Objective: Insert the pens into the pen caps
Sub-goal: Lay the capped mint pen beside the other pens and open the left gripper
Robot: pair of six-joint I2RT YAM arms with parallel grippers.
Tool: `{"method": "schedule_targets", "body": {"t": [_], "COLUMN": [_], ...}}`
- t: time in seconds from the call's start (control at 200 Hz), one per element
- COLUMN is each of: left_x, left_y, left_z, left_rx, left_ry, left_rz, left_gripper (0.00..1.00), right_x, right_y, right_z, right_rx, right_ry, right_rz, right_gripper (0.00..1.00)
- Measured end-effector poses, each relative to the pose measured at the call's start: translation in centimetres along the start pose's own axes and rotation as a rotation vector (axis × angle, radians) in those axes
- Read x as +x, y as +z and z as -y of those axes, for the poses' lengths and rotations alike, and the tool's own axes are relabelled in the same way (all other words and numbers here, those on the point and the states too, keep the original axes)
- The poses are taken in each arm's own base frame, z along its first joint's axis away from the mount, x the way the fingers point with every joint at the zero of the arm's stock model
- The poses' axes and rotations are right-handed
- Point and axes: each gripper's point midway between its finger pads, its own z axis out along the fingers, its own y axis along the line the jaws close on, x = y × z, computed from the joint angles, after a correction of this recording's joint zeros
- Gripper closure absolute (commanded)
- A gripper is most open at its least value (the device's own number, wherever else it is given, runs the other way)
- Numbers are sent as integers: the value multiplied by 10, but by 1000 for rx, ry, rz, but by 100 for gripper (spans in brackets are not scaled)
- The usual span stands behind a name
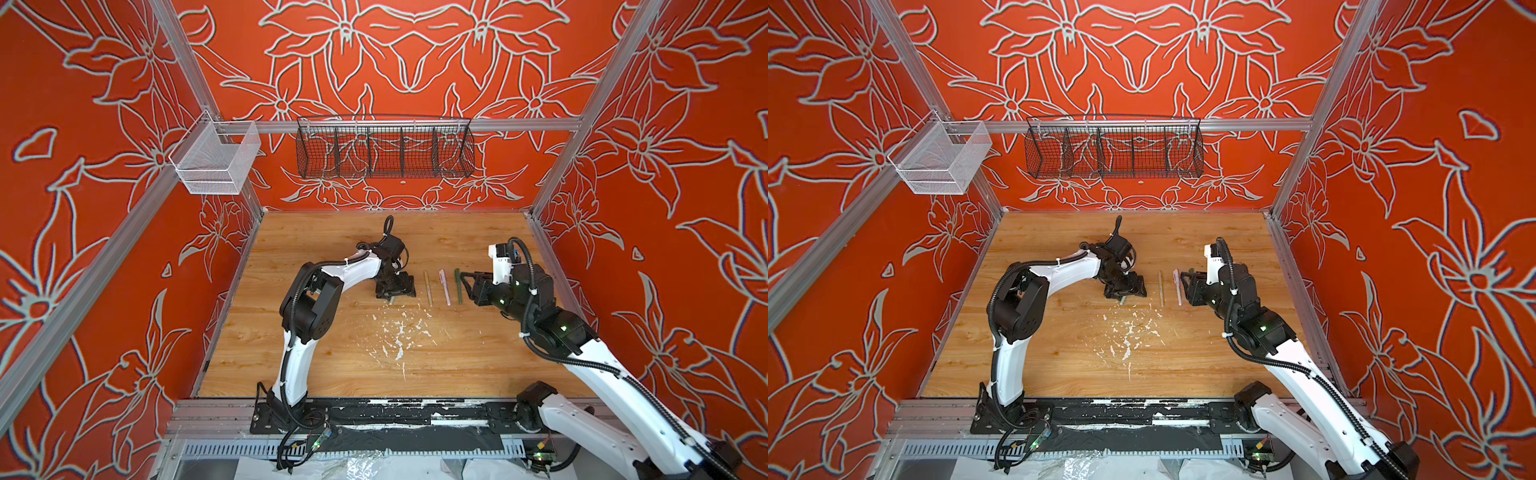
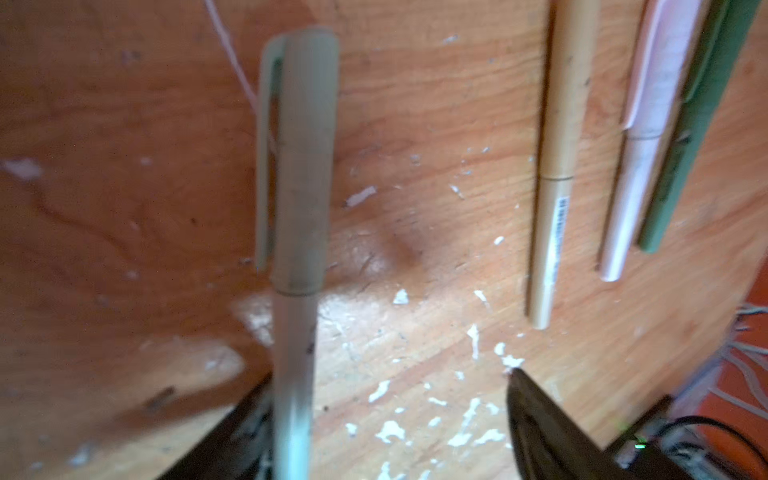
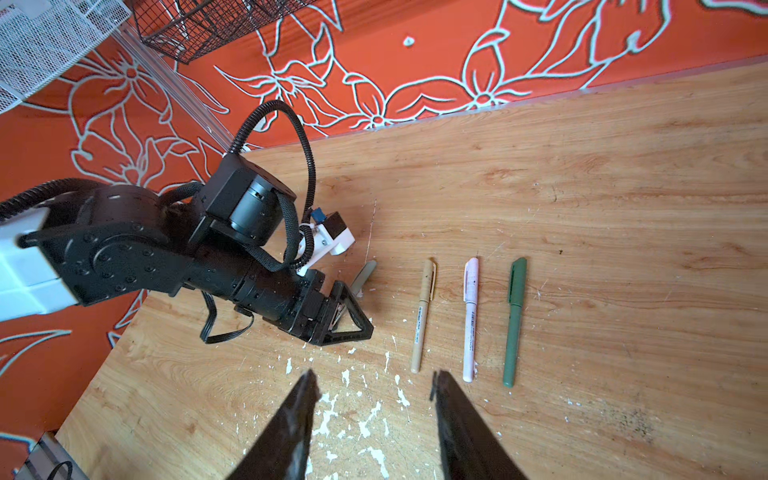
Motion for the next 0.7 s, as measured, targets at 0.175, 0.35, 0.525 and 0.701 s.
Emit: {"method": "schedule_targets", "body": {"t": [0.175,0.35,0.525,0.701], "left_x": [5,13,11,5], "left_y": [-7,-18,-71,-189], "left_z": [-1,-8,-1,29], "left_rx": [-10,-45,-73,-68], "left_ry": [2,6,82,223], "left_rz": [-5,9,136,489], "left_gripper": [3,3,3,3], "right_x": [-2,-3,0,3], "right_y": [-3,-6,-12,-16], "right_z": [0,0,10,34], "right_rx": [-2,5,54,184], "right_ry": [0,-1,-21,-80], "right_rz": [6,11,11,7], "right_gripper": [51,51,3,3]}}
